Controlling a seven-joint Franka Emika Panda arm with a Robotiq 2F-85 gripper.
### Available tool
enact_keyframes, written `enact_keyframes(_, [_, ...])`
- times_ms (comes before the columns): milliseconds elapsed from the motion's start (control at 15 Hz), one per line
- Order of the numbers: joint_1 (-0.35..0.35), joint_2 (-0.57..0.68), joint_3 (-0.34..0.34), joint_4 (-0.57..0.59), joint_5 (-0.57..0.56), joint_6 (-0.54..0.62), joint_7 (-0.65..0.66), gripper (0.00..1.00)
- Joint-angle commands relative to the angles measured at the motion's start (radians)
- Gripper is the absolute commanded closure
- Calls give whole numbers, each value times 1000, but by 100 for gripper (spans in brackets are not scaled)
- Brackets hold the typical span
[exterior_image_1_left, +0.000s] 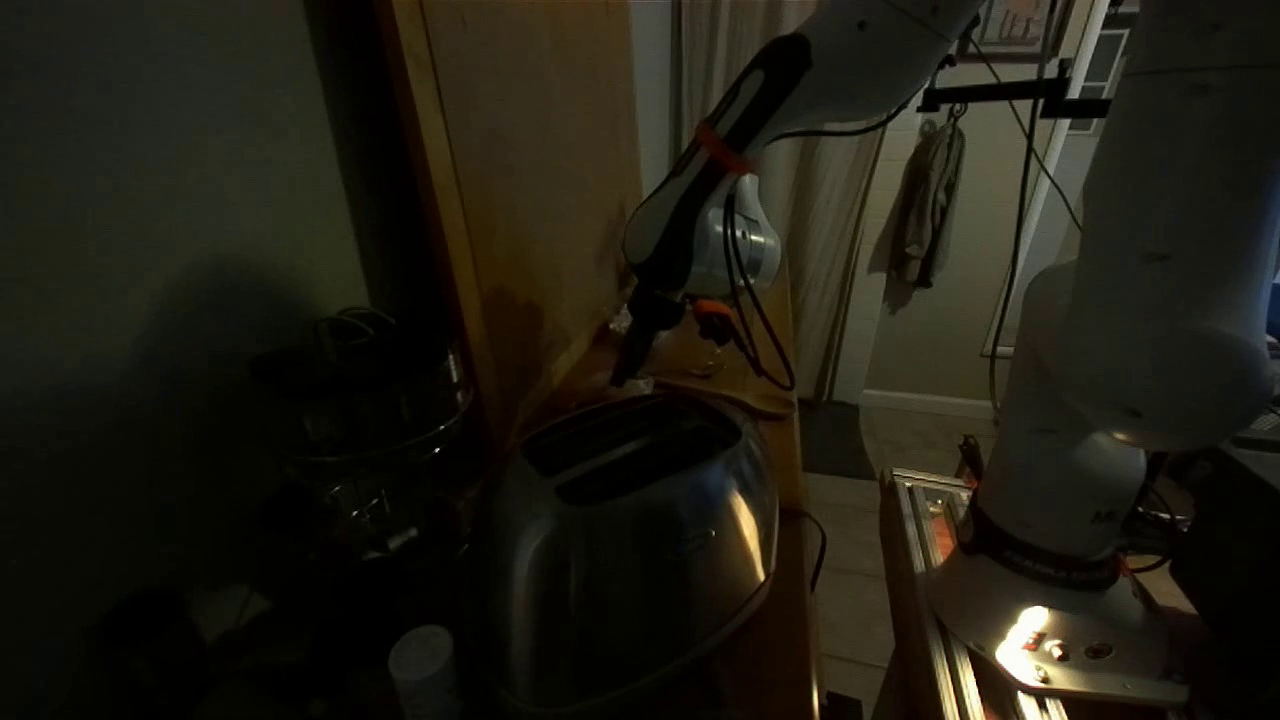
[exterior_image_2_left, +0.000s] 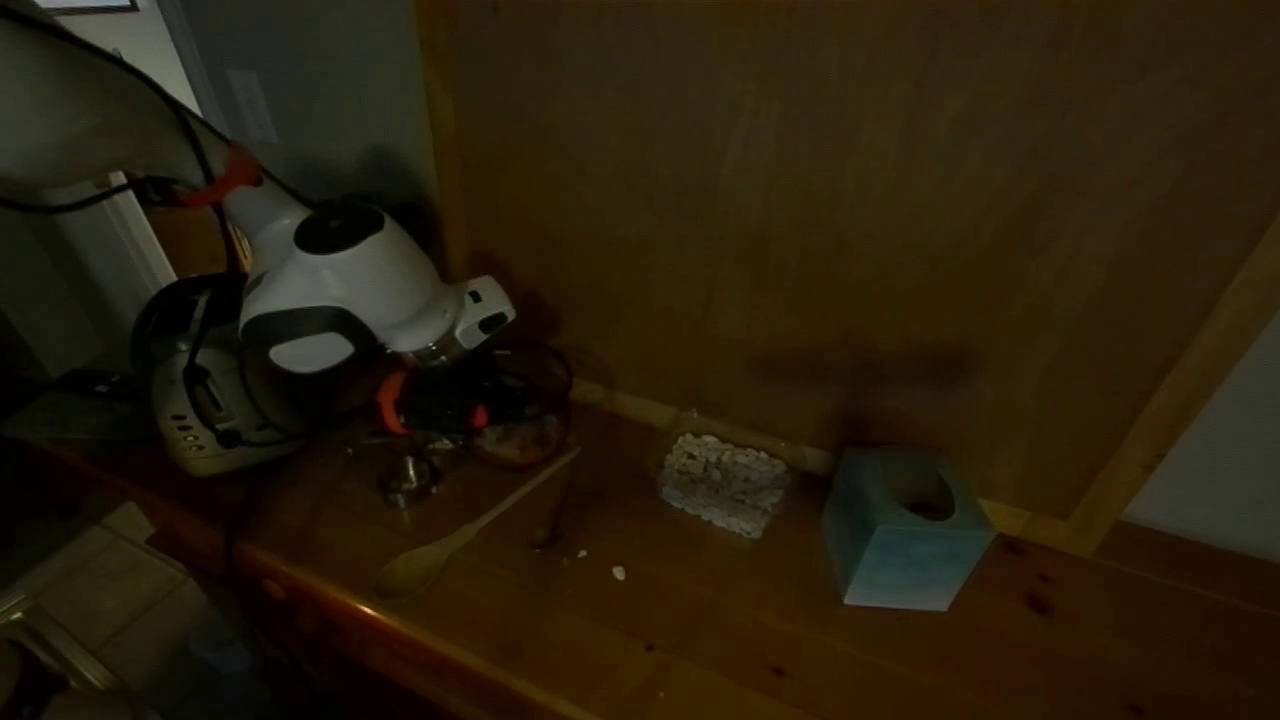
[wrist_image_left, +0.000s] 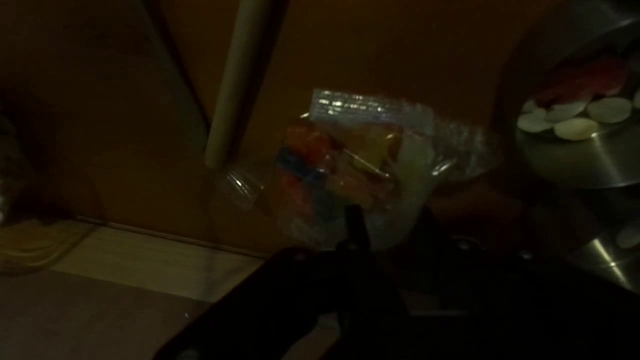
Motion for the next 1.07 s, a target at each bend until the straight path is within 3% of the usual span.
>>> enact_keyframes(0, [9, -10, 5, 12, -19, 23, 34, 38])
enact_keyframes(333, [3, -49, -7, 15, -66, 12, 87, 3])
enact_keyframes(667, [-80, -144, -2, 13, -293, -31, 295, 0])
enact_keyframes(867, [-174, -228, 39, 29, -479, -205, 480, 0])
enact_keyframes(933, [-126, -261, -12, 38, -514, -278, 530, 0])
enact_keyframes(1000, [-108, -293, -19, 46, -507, -362, 547, 0])
